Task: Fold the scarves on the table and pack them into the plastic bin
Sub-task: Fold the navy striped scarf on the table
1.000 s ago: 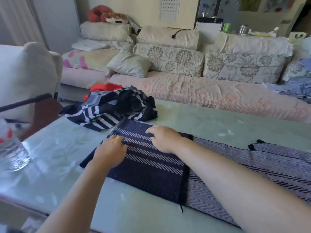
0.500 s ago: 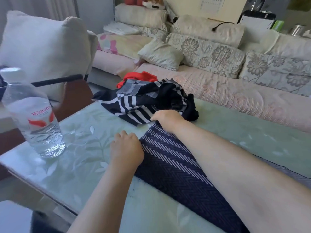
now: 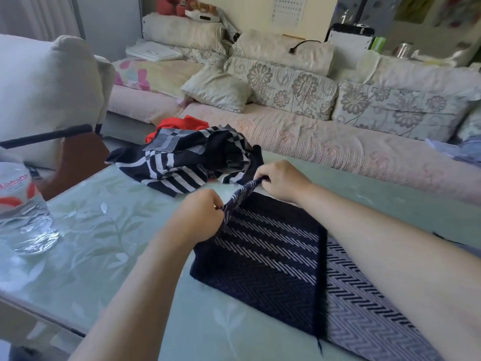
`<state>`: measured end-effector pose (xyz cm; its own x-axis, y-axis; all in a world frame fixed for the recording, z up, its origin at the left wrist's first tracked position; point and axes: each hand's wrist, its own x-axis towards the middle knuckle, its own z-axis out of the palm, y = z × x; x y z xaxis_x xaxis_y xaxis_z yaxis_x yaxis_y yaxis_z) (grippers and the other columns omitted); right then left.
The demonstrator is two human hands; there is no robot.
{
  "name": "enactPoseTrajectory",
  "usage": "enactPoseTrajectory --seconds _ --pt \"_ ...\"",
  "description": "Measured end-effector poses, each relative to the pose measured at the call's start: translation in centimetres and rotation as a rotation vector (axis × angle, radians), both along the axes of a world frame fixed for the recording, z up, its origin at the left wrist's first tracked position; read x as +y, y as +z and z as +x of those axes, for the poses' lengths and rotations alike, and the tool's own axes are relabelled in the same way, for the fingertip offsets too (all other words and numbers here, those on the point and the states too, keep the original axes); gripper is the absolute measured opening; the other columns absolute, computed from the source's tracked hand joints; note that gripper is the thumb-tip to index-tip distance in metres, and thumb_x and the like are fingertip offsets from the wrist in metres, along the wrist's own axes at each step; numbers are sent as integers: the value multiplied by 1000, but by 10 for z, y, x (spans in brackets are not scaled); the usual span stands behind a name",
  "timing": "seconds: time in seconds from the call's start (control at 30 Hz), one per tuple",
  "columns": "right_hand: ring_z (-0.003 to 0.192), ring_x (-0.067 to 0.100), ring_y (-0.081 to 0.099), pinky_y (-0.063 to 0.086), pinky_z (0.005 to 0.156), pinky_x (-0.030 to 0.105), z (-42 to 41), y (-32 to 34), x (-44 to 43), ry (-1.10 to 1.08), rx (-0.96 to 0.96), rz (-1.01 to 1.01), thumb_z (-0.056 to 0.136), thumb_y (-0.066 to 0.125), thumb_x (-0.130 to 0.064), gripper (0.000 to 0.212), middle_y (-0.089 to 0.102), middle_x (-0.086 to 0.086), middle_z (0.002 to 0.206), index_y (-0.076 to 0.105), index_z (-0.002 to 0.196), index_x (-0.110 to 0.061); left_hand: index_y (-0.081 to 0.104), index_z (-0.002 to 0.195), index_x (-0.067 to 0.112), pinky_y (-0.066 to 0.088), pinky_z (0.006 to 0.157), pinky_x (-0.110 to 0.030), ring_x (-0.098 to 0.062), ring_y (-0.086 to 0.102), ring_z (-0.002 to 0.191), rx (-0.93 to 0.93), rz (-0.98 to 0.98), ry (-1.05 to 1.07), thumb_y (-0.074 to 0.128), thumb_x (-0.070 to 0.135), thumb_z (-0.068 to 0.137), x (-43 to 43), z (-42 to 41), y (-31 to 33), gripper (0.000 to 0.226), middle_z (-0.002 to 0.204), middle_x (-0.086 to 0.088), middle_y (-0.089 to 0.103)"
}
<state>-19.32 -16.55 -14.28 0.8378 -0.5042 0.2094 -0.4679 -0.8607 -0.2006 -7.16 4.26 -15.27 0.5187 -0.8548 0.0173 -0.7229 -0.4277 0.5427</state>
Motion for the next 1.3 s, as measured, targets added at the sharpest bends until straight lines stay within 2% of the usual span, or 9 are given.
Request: enactPoseTrajectory --seconds 0.23,0.33,0.67,0.87,1.0,1.07,1.13,1.2,1.3 --pt "97 18 67 39 77 19 -147 6 -24 -168 52 15 90 56 -3 30 76 2 103 78 107 -16 73 93 12 53 71 -33 -24 66 82 57 48 -375 63 30 91 -39 -107 26 21 90 -9 72" --pt "99 19 68 47 85 24 -202 1 -31 -241 74 50 92 55 -3 31 75 2 107 77 109 -17 67 84 6 44 60 -31 -21 57 66 74 89 -480 64 33 89 -57 -160 22 28 76 -11 65" --pt "116 24 64 46 104 36 -327 -26 -41 -362 -21 55 91 54 3 33 71 5 121 76 110 -12 64 84 0 37 59 -29 -20 46 60 236 146 -647 65 31 91 -93 -291 -3 32 70 -10 54" --pt "112 19 64 49 98 35 -361 -50 -41 -411 88 75 91 49 -7 37 72 -3 118 77 108 -24 71 100 10 57 82 -38 -23 66 88 217 279 -762 64 29 93 -91 -326 -18 21 97 -7 71" --pt "113 17 56 38 103 36 -359 -54 -40 -419 229 2 84 49 -5 43 69 -11 117 74 107 -32 63 118 20 60 74 -32 -22 73 77 491 476 -808 60 31 96 -82 -325 -23 25 106 5 69" --pt "116 18 52 32 104 37 -353 -50 -39 -450 249 -100 87 49 -9 40 68 -10 117 74 108 -32 63 119 14 61 71 -35 -21 73 79 586 412 -775 53 29 100 -82 -324 -23 26 102 2 69" --pt "123 20 49 30 107 38 -347 -49 -36 -456 227 -143 95 45 -19 36 64 -6 129 69 118 -32 65 119 18 60 80 -37 -16 70 88 458 191 -731 50 26 100 -86 -318 -24 25 104 5 70" --pt "137 22 40 27 113 40 -339 -54 -30 -448 227 -46 102 40 -34 39 49 -1 149 58 137 -30 61 130 29 46 103 -34 -10 56 116 51 6 -787 51 32 100 -90 -306 -33 32 126 9 62" --pt "153 24 10 12 122 47 -331 -68 -24 -462 379 129 103 29 -55 59 11 5 167 22 157 -34 24 152 42 6 122 -43 -18 1 150 -371 169 -882 39 63 95 -84 -293 -56 62 163 6 10"
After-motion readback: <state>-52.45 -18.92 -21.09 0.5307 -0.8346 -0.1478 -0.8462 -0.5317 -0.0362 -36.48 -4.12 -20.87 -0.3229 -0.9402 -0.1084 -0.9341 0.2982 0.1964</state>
